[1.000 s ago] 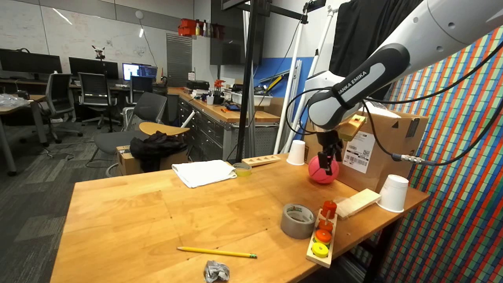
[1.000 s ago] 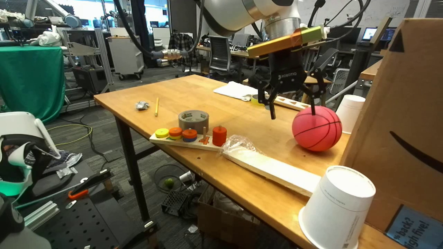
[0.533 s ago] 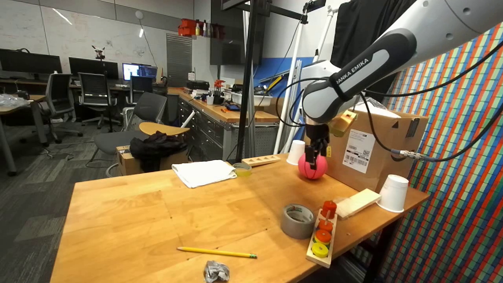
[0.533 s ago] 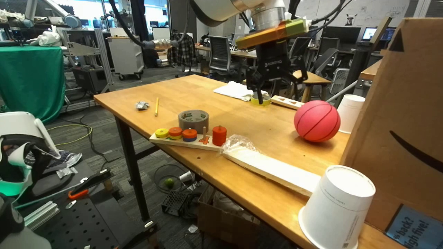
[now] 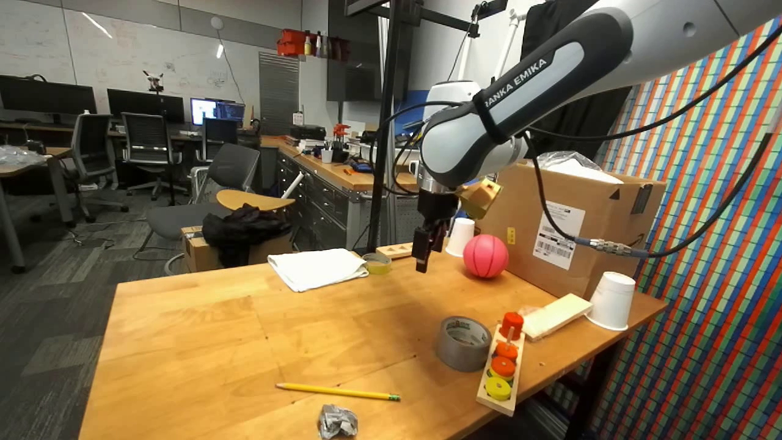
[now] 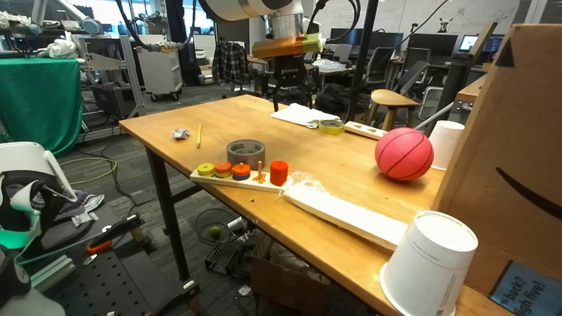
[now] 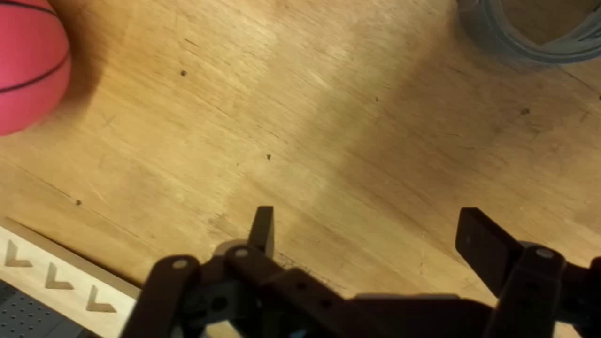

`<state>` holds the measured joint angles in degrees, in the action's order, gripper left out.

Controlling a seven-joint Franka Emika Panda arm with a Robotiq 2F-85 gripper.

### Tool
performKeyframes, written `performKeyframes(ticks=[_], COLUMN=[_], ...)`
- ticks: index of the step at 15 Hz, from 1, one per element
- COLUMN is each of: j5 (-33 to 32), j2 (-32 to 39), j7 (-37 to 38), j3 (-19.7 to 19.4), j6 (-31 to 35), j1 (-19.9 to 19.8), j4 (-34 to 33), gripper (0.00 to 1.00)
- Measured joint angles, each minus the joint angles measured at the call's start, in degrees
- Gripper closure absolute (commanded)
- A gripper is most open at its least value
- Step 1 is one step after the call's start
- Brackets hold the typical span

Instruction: Move the basketball to the right.

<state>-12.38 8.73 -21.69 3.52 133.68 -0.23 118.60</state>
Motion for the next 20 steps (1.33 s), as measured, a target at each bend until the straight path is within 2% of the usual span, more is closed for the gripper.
performKeyframes(ticks=[8, 15, 20], j5=[0.2, 0.8, 10.0], j2=[7.0, 8.1, 6.8], j7=[-0.7, -3.7, -14.4], j3=[-0.6, -3.0, -3.0], j6=[0.0, 0.0, -1.0], j1=[-0.3, -4.4, -9.1], j4=[-0.4, -0.4, -0.8], gripper=[0.00, 0.00, 0.00])
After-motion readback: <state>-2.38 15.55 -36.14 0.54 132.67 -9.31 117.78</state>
